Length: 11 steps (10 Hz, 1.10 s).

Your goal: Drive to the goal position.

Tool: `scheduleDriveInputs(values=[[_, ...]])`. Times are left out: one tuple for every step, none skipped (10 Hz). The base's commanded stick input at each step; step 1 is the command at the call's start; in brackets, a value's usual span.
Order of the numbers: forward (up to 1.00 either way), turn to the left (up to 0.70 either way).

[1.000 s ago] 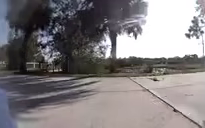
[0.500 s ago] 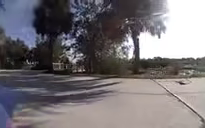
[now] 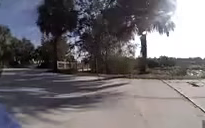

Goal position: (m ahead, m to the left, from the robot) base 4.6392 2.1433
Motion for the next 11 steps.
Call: scheduleDriveInputs(values=[[0.99,-0.27],[0.15,-0.42],[0.0,-0.45],[0.0,-0.45],[0.0,-0.45],[0.0,-0.45],[0.0,-0.45],[0.0,-0.45],[0.0,-0.45],[0.0,-0.45],[0.0,-0.45]])
